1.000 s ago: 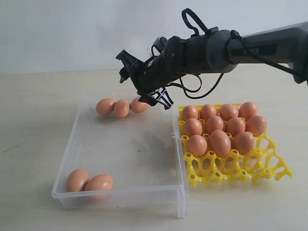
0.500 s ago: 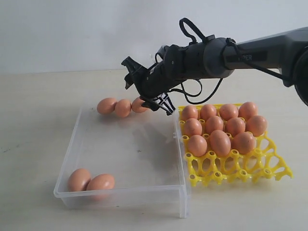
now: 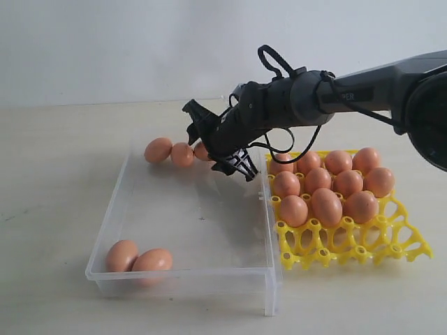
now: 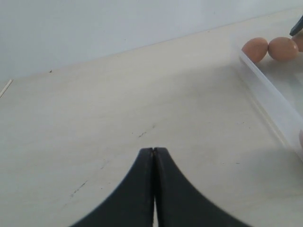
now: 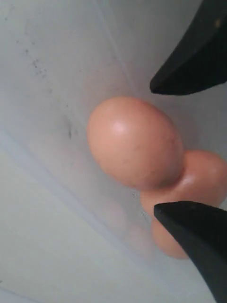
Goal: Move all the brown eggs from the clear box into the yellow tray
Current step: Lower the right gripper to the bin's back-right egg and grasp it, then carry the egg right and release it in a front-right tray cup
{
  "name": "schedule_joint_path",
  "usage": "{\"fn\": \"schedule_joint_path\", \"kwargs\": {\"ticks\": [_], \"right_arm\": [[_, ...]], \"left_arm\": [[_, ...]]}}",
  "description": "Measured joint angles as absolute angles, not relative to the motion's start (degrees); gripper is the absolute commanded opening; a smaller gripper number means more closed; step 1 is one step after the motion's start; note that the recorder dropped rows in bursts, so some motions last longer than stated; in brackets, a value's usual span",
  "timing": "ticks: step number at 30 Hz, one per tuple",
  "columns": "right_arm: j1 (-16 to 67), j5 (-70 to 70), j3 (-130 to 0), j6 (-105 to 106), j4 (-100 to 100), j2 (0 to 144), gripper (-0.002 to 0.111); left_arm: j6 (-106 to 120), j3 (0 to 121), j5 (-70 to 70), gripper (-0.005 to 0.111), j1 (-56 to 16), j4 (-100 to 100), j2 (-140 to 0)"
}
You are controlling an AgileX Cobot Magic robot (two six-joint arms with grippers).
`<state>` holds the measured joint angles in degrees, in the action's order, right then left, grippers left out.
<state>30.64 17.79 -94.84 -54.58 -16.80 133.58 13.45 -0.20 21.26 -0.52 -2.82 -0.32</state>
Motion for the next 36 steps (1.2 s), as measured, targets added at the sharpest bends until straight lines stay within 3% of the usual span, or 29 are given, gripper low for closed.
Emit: {"fn": "schedule_joint_path", "kwargs": {"ticks": [7,12,15,17,30,36], "right_arm": [[30.50,15.53,-94.84,-54.58,-16.60,133.92,0.060],[30.51,14.39,-94.84,-56.30,-16.49,134.07,0.032],[30.51,13.43,-94.84,-56.65,-16.35,134.30,0.020],[30.51,13.35,-94.84,-56.65,-16.35,134.30,0.001],[31.29,15.03,-90.95,-33.68,-7.99,125.40,0.000],[31.37,8.25,-72.12,-27.04,-2.09,107.92,0.000]], "left_arm": [[13.45,-0.20,21.26,0.000,-0.52,-2.82,-0.32],[13.45,-0.20,21.26,0.000,-0.52,-2.82,-0.32],[13.45,-0.20,21.26,0.000,-0.52,-2.82,-0.32],[13.45,-0.20,21.26,0.000,-0.52,-2.82,-0.32],[13.45,-0.20,21.26,0.000,-0.52,-2.82,-0.32],[13.45,-0.20,21.26,0.000,-0.52,-2.82,-0.32]]}}
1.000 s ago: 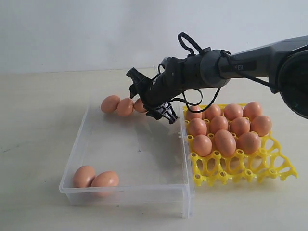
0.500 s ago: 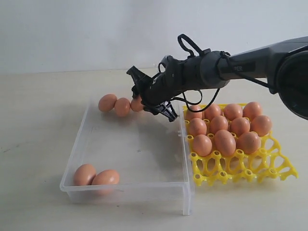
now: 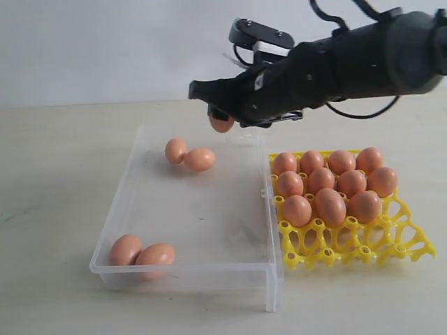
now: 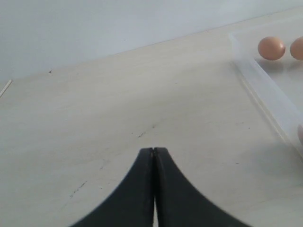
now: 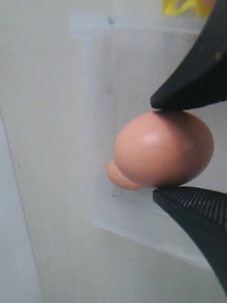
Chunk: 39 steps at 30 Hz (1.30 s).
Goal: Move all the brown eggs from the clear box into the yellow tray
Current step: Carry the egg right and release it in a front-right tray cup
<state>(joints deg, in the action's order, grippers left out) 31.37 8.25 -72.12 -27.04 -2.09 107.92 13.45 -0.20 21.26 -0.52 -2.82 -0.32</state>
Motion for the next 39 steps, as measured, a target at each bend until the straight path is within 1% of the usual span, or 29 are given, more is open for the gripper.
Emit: {"fn": "schedule_joint_path", "kwargs": {"ticks": [4,6,12,17,23,29,33,39], "right_arm": [[27.83,3.83,-54.82,-22.42,-1.83,95.41,0.000],[26.21,2.89,-49.70,-21.63,-1.74,91.73,0.000],[21.54,0.00,-37.19,-18.79,-1.74,82.07,0.000],[16.85,-1.99,-29.82,-17.42,-1.74,76.48,0.000],[11.16,-4.70,-24.70,-16.20,-1.74,73.89,0.000],[7.09,-6.73,-23.40,-15.69,-1.74,73.79,0.000],[6.05,-9.07,-23.40,-15.65,-1.74,74.74,0.000],[5.84,-12.83,-23.40,-15.56,-1.74,80.50,0.000]], "left_arm": [[13.45,-0.20,21.26,0.000,-0.52,-2.82,-0.32],[13.45,-0.20,21.26,0.000,-0.52,-2.82,-0.32],[13.45,-0.20,21.26,0.000,-0.52,-2.82,-0.32],[13.45,-0.20,21.26,0.000,-0.52,-2.82,-0.32],[13.45,-0.20,21.26,0.000,-0.52,-2.82,-0.32],[13.45,-0.20,21.26,0.000,-0.52,-2.82,-0.32],[13.45,-0.20,21.26,0.000,-0.52,-2.82,-0.32],[13.45,-0.20,21.26,0.000,-0.52,-2.82,-0.32]]}}
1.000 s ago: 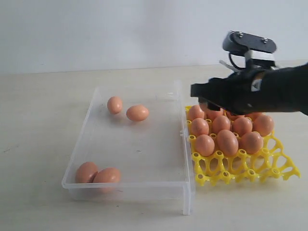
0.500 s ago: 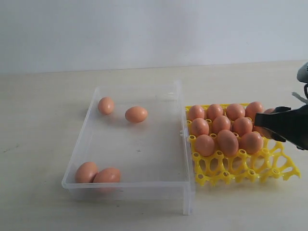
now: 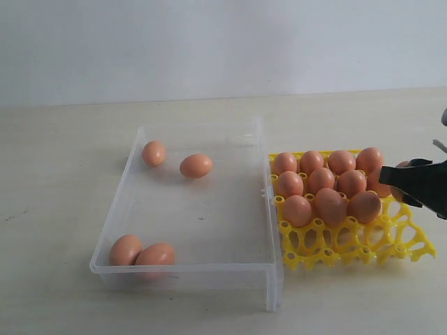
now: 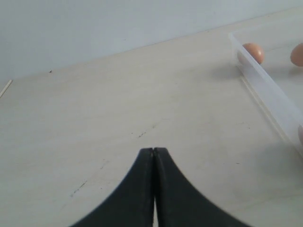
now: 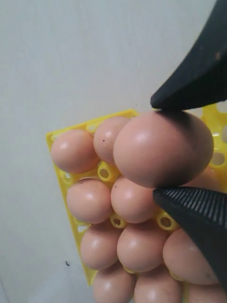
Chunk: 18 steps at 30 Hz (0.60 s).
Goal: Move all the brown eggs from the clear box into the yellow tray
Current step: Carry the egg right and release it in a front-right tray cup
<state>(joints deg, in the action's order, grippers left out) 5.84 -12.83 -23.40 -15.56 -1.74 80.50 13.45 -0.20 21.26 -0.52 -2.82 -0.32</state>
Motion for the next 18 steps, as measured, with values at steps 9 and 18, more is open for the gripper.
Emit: {"fn": "schedule_joint_path", "kwargs": {"ticks": [9,18], "right_arm": [[5.84,-18.05,-23.40,-15.56,-1.74,86.44,0.001],[5.84,-19.96,-23.40,-15.56,-1.74,88.78,0.052]], "left_arm": [[13.45,-0.20,21.26,0.000,-0.52,-2.82,-0.32],[13.45,-0.20,21.26,0.000,-0.52,-2.82,-0.32]]}}
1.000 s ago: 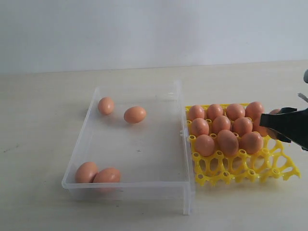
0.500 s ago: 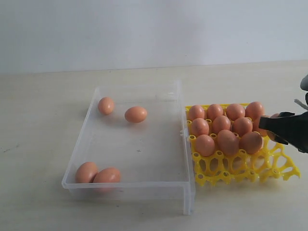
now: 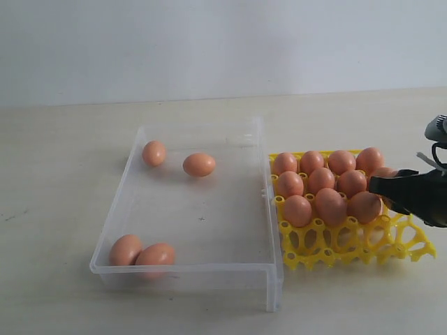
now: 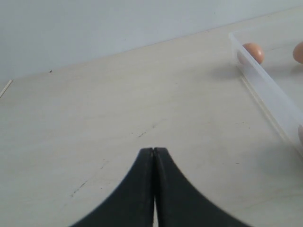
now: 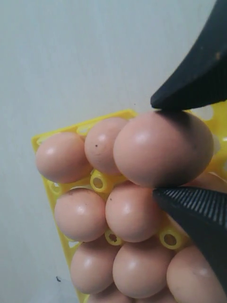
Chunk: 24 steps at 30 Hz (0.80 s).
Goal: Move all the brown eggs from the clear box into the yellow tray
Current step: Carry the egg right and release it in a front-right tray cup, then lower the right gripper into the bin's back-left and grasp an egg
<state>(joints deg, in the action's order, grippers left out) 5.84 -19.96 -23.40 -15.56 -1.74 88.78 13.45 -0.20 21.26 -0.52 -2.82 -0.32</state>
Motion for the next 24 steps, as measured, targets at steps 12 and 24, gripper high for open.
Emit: {"fn": "schedule_joint_path", "kwargs": {"ticks": [12,24], "right_arm": [[5.84,-21.54,-23.40,-12.67,-2.23,88.35,0.046],[20.83,13.59,-54.51,-7.45,6.80,82.03,0.000]], "left_arm": [[13.45,-0.20,21.26,0.000,-0.52,-2.82,-0.32],[13.45,-0.20,21.26,0.000,-0.52,-2.82,-0.32]]}}
